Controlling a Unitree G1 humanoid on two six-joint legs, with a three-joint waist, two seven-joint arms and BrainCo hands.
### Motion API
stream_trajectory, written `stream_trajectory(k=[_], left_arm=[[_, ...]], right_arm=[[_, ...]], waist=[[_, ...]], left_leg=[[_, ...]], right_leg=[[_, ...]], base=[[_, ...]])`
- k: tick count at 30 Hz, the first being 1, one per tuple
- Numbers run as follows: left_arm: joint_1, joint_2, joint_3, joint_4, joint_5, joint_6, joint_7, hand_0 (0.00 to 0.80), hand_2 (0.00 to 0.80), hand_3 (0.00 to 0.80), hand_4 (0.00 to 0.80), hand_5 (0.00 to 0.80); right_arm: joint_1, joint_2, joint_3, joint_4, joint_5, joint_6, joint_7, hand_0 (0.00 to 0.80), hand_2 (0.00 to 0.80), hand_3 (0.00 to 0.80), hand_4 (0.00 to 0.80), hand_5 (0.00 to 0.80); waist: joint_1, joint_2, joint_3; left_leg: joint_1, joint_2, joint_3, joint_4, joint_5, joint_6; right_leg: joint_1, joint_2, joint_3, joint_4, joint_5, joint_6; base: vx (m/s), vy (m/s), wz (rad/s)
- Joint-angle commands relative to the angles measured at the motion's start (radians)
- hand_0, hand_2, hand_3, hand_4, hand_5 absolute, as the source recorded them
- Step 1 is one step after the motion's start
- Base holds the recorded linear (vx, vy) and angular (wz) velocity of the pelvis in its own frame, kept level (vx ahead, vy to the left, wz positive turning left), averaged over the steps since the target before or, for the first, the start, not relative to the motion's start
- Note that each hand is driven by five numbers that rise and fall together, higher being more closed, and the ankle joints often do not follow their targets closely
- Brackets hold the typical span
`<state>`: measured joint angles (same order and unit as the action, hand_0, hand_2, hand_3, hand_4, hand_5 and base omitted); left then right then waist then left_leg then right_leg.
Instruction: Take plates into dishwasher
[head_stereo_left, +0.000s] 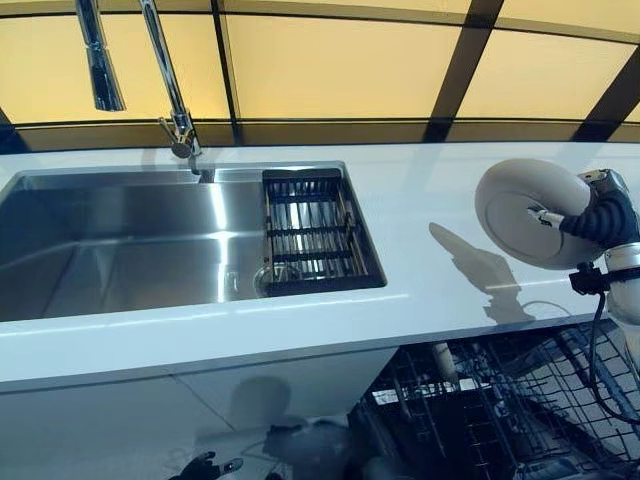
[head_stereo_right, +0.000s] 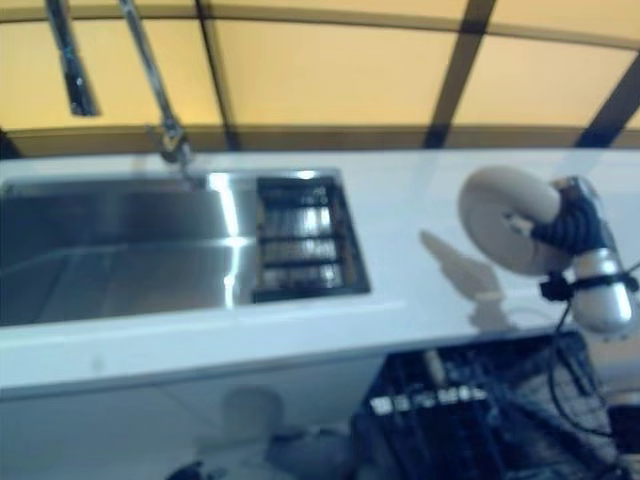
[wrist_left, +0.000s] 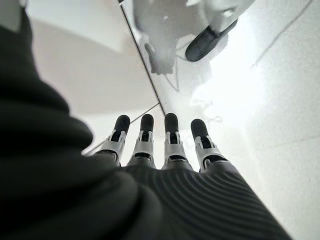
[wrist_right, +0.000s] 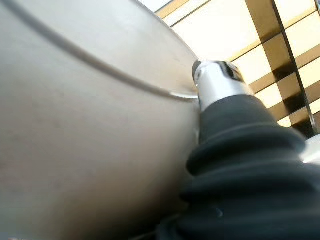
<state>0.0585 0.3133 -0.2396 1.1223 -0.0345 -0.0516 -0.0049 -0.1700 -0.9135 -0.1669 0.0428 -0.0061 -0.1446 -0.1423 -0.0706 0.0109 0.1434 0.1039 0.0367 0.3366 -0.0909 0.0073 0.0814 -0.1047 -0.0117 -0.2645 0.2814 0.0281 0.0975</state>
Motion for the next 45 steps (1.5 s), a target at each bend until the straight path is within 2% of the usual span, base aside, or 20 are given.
stream_trajectory(k=[1,5,7,9,10,18,20,24,34,39,45], left_arm=[[-0.017,0.033,0.016,0.037,-0.036,-0.042,0.014,0.000,0.000,0.000,0.000,0.000],[-0.004,0.031,0.027,0.035,-0.026,-0.039,0.015,0.000,0.000,0.000,0.000,0.000],[0.003,0.034,0.045,0.044,-0.024,-0.034,0.019,0.000,0.000,0.000,0.000,0.000],[0.001,0.038,0.052,0.051,-0.022,-0.029,0.021,0.000,0.000,0.000,0.000,0.000],[0.003,0.038,0.066,0.051,-0.019,-0.021,0.026,0.000,0.000,0.000,0.000,0.000],[-0.011,0.026,0.079,0.040,-0.002,-0.022,0.026,0.000,0.000,0.000,0.000,0.000],[-0.019,0.014,0.071,0.032,0.007,-0.026,0.025,0.000,0.000,0.000,0.000,0.000],[-0.031,0.000,0.056,0.033,0.014,-0.033,0.033,0.000,0.000,0.000,0.000,0.000],[-0.053,-0.005,0.028,0.018,0.021,-0.034,0.024,0.000,0.000,0.000,0.000,0.000],[-0.038,-0.021,0.004,0.002,0.029,-0.037,0.013,0.000,0.000,0.000,0.000,0.000],[-0.060,-0.028,-0.043,-0.002,0.041,-0.025,0.007,0.000,0.000,0.000,0.000,0.000]], right_arm=[[0.012,0.085,-0.034,-0.041,0.063,0.006,-0.065,0.800,0.800,0.800,0.800,0.800],[0.056,0.138,-0.056,-0.054,0.081,0.009,-0.079,0.800,0.800,0.800,0.800,0.800],[0.076,0.155,-0.066,-0.067,0.099,0.013,-0.067,0.800,0.800,0.800,0.800,0.800],[0.086,0.163,-0.065,-0.074,0.106,0.017,-0.069,0.800,0.800,0.800,0.800,0.800],[0.098,0.166,-0.067,-0.078,0.120,0.017,-0.063,0.800,0.800,0.800,0.800,0.800],[0.159,0.193,-0.090,-0.068,0.152,0.024,-0.061,0.800,0.800,0.800,0.800,0.800],[0.175,0.207,-0.096,-0.057,0.150,0.024,-0.062,0.800,0.800,0.800,0.800,0.800],[0.190,0.216,-0.096,-0.034,0.144,0.023,-0.062,0.800,0.800,0.800,0.800,0.800],[0.187,0.199,-0.060,0.024,0.112,0.030,-0.053,0.800,0.800,0.800,0.800,0.800],[0.140,0.196,-0.013,0.066,0.089,0.029,-0.067,0.800,0.800,0.800,0.800,0.800],[0.073,0.191,0.037,0.101,0.012,0.043,-0.155,0.800,0.800,0.800,0.800,0.800]], waist=[[-0.012,-0.030,-0.062],[-0.011,-0.038,-0.071],[-0.014,-0.042,-0.073],[-0.016,-0.045,-0.071],[-0.019,-0.047,-0.071],[-0.043,-0.062,-0.071],[-0.056,-0.063,-0.067],[-0.075,-0.065,-0.062],[-0.097,-0.052,-0.037],[-0.071,-0.037,-0.026],[-0.065,-0.014,-0.010]], left_leg=[[0.015,-0.080,-0.013,0.004,-0.157,0.055],[0.019,-0.073,0.037,0.004,-0.161,0.052],[0.016,-0.062,0.077,0.004,-0.152,0.041],[0.014,-0.057,0.094,0.004,-0.151,0.037],[0.010,-0.049,0.114,0.004,-0.142,0.030],[-0.015,-0.016,0.138,0.004,-0.102,-0.014],[-0.026,-0.006,0.141,0.004,-0.086,-0.033],[-0.043,0.011,0.145,0.004,-0.065,-0.053],[-0.088,0.060,0.130,0.035,-0.032,-0.096],[-0.097,0.044,0.020,0.043,-0.032,-0.094],[-0.098,0.035,-0.016,0.037,-0.026,-0.099]], right_leg=[[0.115,-0.160,0.016,0.059,0.055,0.035],[0.165,-0.152,-0.016,-0.002,0.042,0.044],[0.185,-0.126,-0.030,-0.064,0.003,0.037],[0.181,-0.116,-0.031,-0.077,-0.003,0.035],[0.193,-0.101,-0.039,-0.104,-0.037,0.025],[0.219,-0.035,-0.011,-0.218,-0.143,-0.025],[0.218,-0.020,0.006,-0.248,-0.145,-0.048],[0.208,-0.003,0.027,-0.273,-0.136,-0.072],[0.171,0.024,0.029,-0.279,-0.136,-0.114],[0.158,0.023,0.060,-0.267,-0.142,-0.120],[0.128,0.009,0.056,-0.242,-0.154,-0.122]], base=[[0.000,-0.167,-0.75],[-0.042,-0.204,0.13],[-0.105,-0.293,-0.37],[-0.112,-0.275,-0.37],[-0.114,-0.293,-0.46],[-0.134,-0.330,-0.62],[-0.209,-0.379,-0.38],[-0.163,-0.286,-0.49],[-0.121,-0.219,0.00],[0.008,-0.047,-0.10],[0.023,0.037,-0.06]])
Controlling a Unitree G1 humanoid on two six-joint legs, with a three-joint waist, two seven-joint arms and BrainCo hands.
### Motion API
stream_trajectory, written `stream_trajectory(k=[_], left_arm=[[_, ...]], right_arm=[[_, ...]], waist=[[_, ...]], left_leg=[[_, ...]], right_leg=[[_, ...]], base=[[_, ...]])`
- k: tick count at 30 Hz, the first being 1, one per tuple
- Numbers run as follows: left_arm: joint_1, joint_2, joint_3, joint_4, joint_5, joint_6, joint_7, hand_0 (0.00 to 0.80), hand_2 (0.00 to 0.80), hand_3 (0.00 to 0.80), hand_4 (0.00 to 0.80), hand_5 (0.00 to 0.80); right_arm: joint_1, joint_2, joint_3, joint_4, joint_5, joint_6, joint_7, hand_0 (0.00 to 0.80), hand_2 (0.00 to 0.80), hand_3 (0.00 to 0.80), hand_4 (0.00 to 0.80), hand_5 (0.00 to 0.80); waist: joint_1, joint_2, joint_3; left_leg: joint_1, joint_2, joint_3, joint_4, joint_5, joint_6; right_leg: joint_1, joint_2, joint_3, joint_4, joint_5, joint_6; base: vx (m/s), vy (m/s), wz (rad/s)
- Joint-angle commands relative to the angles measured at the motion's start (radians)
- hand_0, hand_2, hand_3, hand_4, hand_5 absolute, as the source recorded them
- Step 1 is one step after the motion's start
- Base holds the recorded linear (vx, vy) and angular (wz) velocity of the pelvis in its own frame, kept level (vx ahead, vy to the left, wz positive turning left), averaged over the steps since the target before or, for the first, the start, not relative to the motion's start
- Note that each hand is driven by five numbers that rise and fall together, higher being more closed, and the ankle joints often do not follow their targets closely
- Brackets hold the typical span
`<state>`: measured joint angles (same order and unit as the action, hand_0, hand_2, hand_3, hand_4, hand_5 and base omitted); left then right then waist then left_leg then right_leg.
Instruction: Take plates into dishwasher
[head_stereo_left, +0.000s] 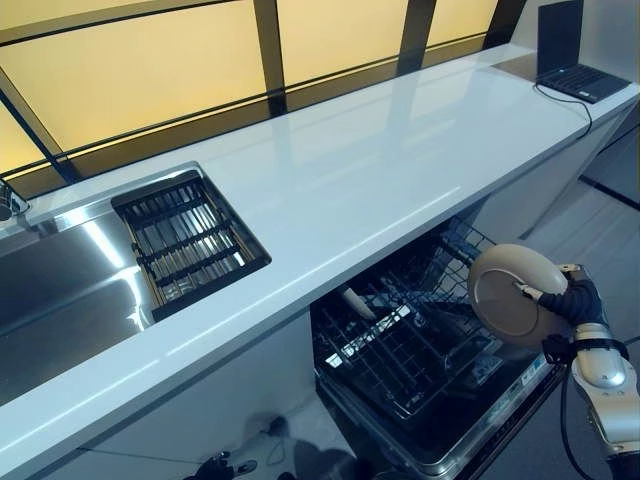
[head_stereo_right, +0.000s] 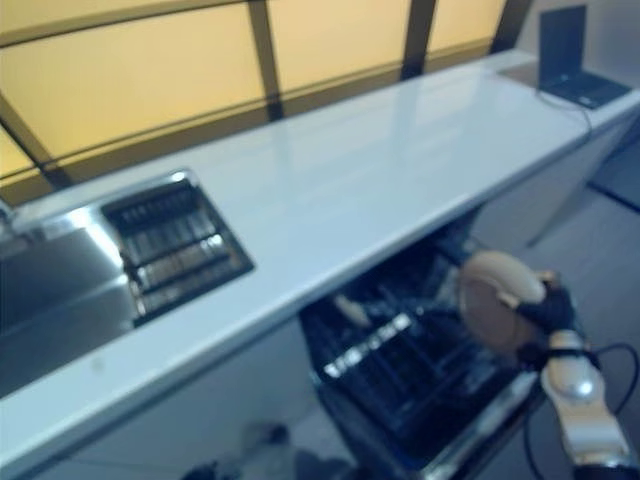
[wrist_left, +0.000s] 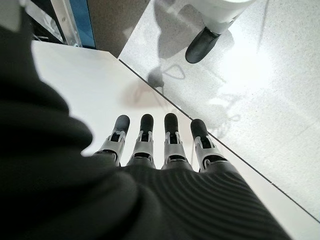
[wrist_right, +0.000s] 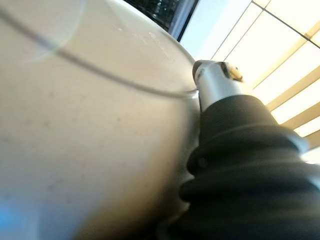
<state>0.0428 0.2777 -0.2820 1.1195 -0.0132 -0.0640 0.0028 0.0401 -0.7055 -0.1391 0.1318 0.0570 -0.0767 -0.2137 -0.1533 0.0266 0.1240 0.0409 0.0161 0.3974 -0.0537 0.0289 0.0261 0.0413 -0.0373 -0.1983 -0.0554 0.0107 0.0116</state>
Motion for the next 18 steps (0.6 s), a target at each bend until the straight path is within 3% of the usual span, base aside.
stream_trajectory(k=[1,11,18], left_arm=[[-0.051,0.008,-0.007,0.001,0.019,-0.013,-0.002,0.000,0.000,0.000,0.000,0.000],[-0.107,0.006,-0.054,-0.010,-0.001,-0.019,0.001,0.000,0.000,0.000,0.000,0.000],[-0.142,0.005,-0.076,-0.032,-0.013,-0.017,0.009,0.000,0.000,0.000,0.000,0.000]], right_arm=[[-0.151,-0.018,0.018,0.017,-0.067,-0.015,-0.099,0.800,0.800,0.800,0.800,0.800],[-0.278,-0.029,0.131,0.066,-0.321,0.075,-0.331,0.800,0.800,0.800,0.800,0.800],[-0.337,0.013,0.190,0.067,-0.368,0.115,-0.481,0.800,0.800,0.800,0.800,0.800]], waist=[[0.017,-0.026,0.015],[0.019,0.012,0.074],[0.025,0.036,0.112]], left_leg=[[-0.036,0.054,-0.080,-0.002,-0.046,-0.044],[-0.068,0.034,-0.096,-0.034,-0.014,-0.039],[-0.105,0.028,-0.114,-0.034,0.001,-0.038]], right_leg=[[-0.023,0.032,-0.011,0.099,-0.138,-0.036],[-0.081,0.019,-0.021,0.108,-0.127,-0.033],[-0.115,0.017,-0.020,0.113,-0.123,-0.036]], base=[[0.009,0.065,-0.01],[-0.008,0.047,-0.01],[-0.017,0.001,0.00]])
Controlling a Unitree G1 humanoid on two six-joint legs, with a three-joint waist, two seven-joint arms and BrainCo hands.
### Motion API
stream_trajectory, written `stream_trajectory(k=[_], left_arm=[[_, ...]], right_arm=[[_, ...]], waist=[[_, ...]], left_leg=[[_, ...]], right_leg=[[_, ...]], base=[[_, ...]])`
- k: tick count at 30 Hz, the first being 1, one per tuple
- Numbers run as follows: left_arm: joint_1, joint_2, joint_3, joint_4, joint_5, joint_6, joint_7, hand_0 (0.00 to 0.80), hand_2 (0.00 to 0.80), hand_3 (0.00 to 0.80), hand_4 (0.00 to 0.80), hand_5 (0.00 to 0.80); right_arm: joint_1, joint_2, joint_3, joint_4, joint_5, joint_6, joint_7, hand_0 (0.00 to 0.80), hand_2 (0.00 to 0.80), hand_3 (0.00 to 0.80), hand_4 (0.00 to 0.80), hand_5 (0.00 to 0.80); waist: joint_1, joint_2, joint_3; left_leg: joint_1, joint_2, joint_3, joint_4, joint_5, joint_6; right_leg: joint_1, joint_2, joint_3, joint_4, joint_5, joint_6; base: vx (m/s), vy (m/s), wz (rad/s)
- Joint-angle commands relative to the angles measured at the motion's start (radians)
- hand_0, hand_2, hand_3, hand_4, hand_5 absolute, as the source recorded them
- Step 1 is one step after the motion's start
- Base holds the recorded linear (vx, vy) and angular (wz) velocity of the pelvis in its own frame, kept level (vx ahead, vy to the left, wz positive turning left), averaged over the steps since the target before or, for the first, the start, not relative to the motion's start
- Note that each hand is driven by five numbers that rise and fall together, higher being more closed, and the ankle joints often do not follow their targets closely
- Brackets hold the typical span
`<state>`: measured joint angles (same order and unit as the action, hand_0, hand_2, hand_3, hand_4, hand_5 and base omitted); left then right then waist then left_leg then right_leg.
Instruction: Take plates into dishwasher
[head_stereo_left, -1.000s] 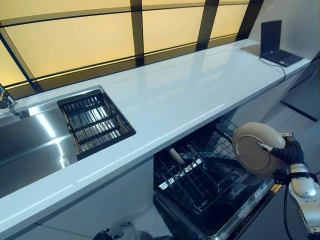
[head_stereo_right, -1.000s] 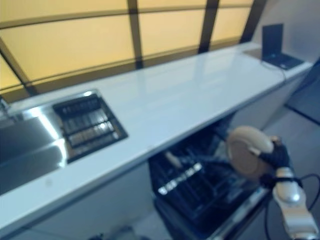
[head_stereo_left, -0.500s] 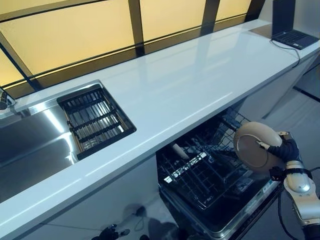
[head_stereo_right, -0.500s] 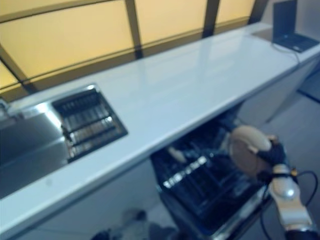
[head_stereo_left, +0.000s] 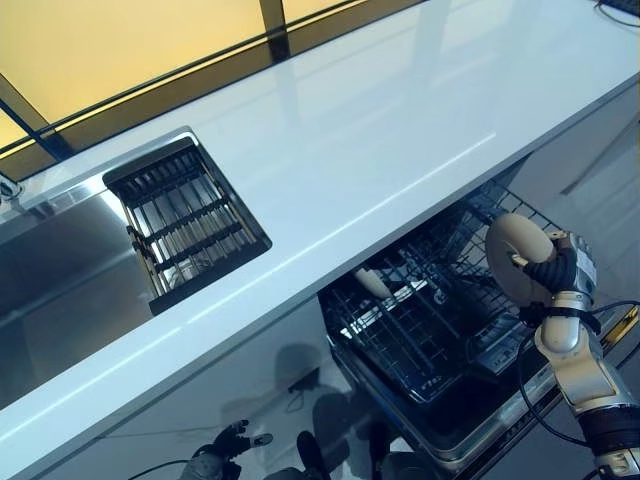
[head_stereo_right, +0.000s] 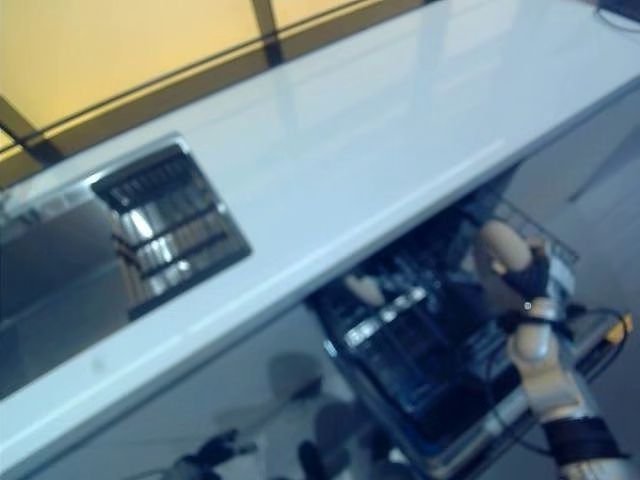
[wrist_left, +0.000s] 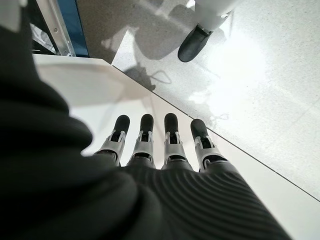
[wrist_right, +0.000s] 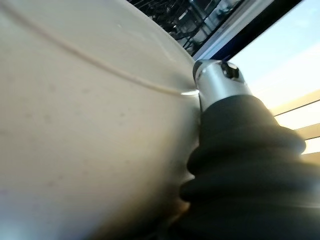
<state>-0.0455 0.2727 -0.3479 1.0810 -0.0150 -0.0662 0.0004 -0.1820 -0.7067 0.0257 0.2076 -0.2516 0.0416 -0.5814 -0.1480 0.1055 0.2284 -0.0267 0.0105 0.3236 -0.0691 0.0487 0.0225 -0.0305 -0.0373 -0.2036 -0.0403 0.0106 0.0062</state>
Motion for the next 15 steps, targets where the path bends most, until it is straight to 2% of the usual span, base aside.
stream_trajectory(k=[1,9,15], left_arm=[[-0.067,0.009,-0.016,0.004,-0.017,-0.012,0.011,0.000,0.000,0.000,0.000,0.000],[-0.089,-0.009,-0.046,0.013,-0.034,-0.017,0.015,0.000,0.000,0.000,0.000,0.000],[-0.097,-0.020,-0.060,0.027,-0.035,-0.030,0.010,0.000,0.000,0.000,0.000,0.000]], right_arm=[[-0.133,0.028,0.045,-0.005,-0.066,0.005,-0.143,0.800,0.800,0.800,0.800,0.800],[-0.192,0.066,0.121,0.053,-0.127,0.006,-0.234,0.800,0.800,0.800,0.800,0.800],[-0.211,0.060,0.176,0.103,-0.182,-0.009,-0.294,0.800,0.800,0.800,0.800,0.800]], waist=[[0.020,-0.034,0.020],[0.025,0.001,0.045],[0.028,0.021,0.054]], left_leg=[[-0.041,0.032,-0.045,-0.018,-0.017,-0.034],[-0.057,0.029,-0.055,-0.018,-0.002,-0.039],[-0.059,0.029,-0.061,-0.018,0.005,-0.043]], right_leg=[[-0.051,0.016,-0.014,0.104,-0.125,-0.031],[-0.069,0.011,-0.017,0.128,-0.141,-0.042],[-0.080,0.004,-0.023,0.155,-0.160,-0.049]], base=[[-0.037,-0.010,-0.02],[0.000,0.000,0.00],[0.005,-0.004,0.00]])
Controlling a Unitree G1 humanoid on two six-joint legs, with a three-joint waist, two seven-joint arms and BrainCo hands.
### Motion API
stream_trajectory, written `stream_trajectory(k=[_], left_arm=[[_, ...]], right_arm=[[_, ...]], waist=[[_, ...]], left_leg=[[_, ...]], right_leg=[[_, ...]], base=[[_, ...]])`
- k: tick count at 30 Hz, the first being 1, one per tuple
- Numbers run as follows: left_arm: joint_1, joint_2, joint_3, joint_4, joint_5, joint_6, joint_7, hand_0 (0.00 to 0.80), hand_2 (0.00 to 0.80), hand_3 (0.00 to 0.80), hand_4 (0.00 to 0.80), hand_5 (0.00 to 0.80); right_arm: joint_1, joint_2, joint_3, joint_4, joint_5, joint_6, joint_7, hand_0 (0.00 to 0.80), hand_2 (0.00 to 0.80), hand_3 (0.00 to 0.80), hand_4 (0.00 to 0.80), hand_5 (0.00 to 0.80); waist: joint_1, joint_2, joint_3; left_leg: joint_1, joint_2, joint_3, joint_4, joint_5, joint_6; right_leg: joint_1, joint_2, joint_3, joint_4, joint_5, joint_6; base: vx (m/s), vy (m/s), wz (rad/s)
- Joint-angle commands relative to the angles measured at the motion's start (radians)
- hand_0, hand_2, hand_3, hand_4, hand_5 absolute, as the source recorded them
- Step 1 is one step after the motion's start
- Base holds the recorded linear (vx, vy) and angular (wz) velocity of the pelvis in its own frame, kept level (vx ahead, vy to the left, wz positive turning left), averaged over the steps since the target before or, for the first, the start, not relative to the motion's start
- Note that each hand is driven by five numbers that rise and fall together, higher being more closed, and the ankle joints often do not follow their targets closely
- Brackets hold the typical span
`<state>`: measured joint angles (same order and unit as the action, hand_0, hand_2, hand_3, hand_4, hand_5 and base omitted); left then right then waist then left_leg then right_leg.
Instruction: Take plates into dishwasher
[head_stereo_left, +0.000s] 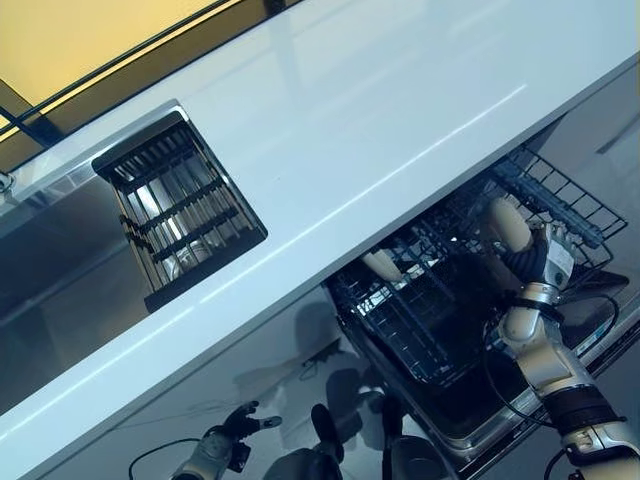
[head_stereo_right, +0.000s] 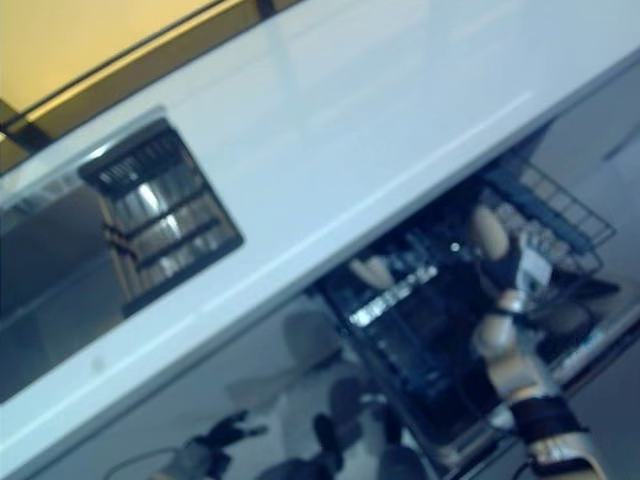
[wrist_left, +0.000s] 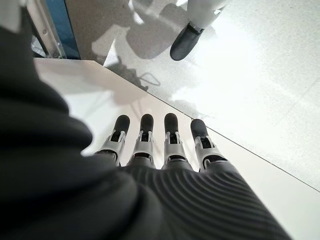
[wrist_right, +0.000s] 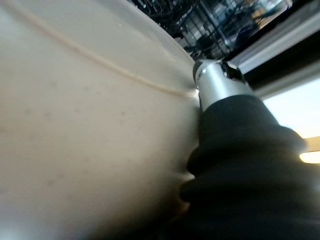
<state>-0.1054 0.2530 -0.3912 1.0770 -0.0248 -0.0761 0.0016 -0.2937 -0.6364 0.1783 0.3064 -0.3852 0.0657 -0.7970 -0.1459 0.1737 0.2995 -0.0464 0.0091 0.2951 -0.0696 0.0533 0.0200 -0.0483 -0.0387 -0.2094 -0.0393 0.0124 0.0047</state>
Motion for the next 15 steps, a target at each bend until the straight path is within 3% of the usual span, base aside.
stream_trajectory(k=[1,10,15], left_arm=[[-0.039,0.000,-0.019,0.032,-0.025,-0.022,0.008,0.000,0.000,0.000,0.000,0.000],[-0.066,-0.007,-0.060,0.034,-0.045,-0.036,-0.002,0.000,0.000,0.000,0.000,0.000],[-0.082,-0.006,-0.077,0.032,-0.053,-0.035,-0.008,0.000,0.000,0.000,0.000,0.000]], right_arm=[[-0.105,-0.010,0.032,0.015,-0.040,-0.040,-0.081,0.800,0.800,0.800,0.800,0.800],[-0.180,-0.010,0.101,0.123,-0.058,-0.062,-0.162,0.800,0.800,0.800,0.800,0.800],[-0.230,-0.013,0.142,0.185,-0.048,-0.040,-0.167,0.800,0.800,0.800,0.800,0.800]], waist=[[0.026,-0.044,-0.015],[0.033,-0.006,0.014],[0.041,0.008,0.029]], left_leg=[[-0.041,0.030,-0.034,-0.018,0.002,-0.041],[-0.053,0.024,-0.050,-0.016,0.009,-0.044],[-0.062,0.020,-0.062,-0.010,0.012,-0.045]], right_leg=[[-0.065,0.004,-0.018,0.159,-0.165,-0.048],[-0.092,-0.006,-0.019,0.195,-0.183,-0.056],[-0.105,-0.012,-0.022,0.218,-0.194,-0.061]], base=[[0.000,0.000,0.00],[0.000,0.000,0.00],[0.000,0.000,0.00]])
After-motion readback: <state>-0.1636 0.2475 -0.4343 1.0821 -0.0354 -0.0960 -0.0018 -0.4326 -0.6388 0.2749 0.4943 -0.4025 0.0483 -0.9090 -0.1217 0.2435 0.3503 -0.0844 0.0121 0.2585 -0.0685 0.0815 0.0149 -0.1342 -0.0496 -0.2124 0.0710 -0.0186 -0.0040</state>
